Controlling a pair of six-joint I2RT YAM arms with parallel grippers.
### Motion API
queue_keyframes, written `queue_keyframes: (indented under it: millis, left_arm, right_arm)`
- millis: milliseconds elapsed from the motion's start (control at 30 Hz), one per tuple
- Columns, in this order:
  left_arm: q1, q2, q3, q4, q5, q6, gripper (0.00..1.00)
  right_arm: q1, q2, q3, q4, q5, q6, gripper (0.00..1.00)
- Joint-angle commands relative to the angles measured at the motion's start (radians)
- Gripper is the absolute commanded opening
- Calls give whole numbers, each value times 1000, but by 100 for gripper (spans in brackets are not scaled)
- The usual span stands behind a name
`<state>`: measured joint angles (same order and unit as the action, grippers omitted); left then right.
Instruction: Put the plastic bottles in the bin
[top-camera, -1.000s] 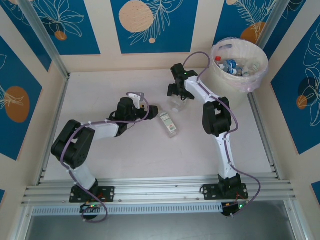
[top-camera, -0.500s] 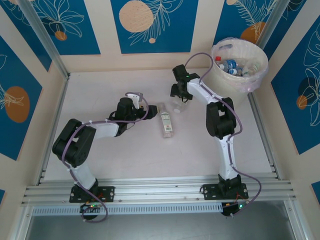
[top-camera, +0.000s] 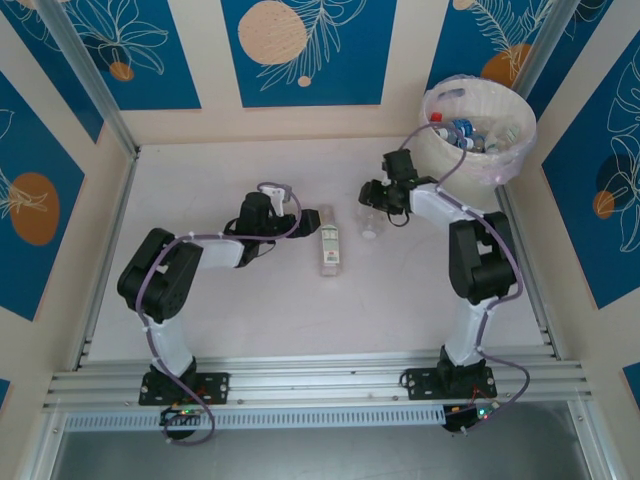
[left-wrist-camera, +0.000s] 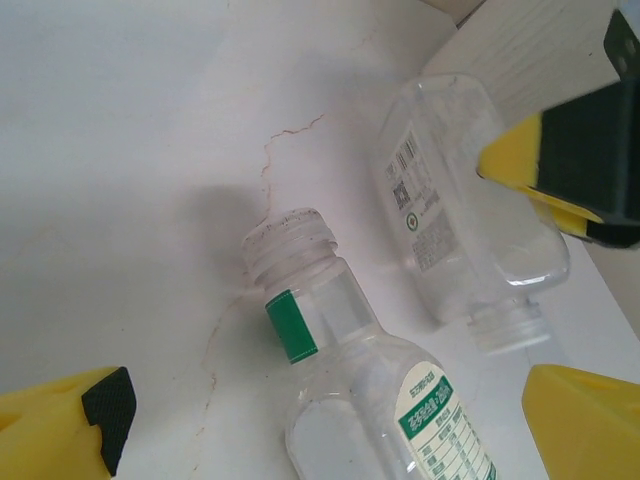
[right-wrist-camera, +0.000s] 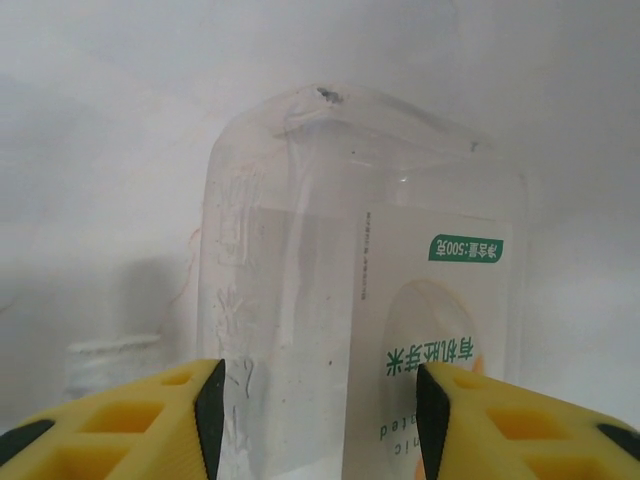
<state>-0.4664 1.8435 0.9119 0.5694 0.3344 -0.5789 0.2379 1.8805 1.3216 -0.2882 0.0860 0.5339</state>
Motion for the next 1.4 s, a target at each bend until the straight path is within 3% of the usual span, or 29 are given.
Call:
queue_keyframes:
  millis: [0, 100, 233, 533, 667, 800, 900, 1000, 1200, 1367]
  left_arm:
    - [9, 0, 21, 21, 23, -12, 100]
    - [8, -5, 18, 9, 20, -6, 100]
    - [8, -10, 12, 3, 16, -3, 100]
    - [8, -11, -2, 3, 9, -5, 100]
    - [9, -12, -8, 6, 4, -3, 100]
    - [9, -22, -15, -4, -4, 4, 100]
    - [9, -38, -26, -17, -17, 14, 100]
    - [9, -57, -38, -30, -30, 26, 100]
    - [9, -87, -54, -49, -48, 42, 100]
    - [9, -87, -54, -52, -51, 42, 100]
  right_arm:
    - [-54, -43, -125, 113, -240, 44, 51]
    - [-89, -89, -216, 165, -301, 44, 52]
    - [-103, -144, -255, 149, -287, 14, 57]
    - [-70, -228, -196, 19, -122, -34, 89]
    - [-8, -148, -95, -104, 70, -77, 97]
    - [34, -19, 38, -228, 173, -90, 99]
    - [58, 66, 124, -311, 263, -79, 93]
    - [79, 88, 172, -344, 308, -85, 69]
    - [101, -85, 146, -268, 281, -187, 33]
    - [100, -285, 107, -222, 265, -261, 33]
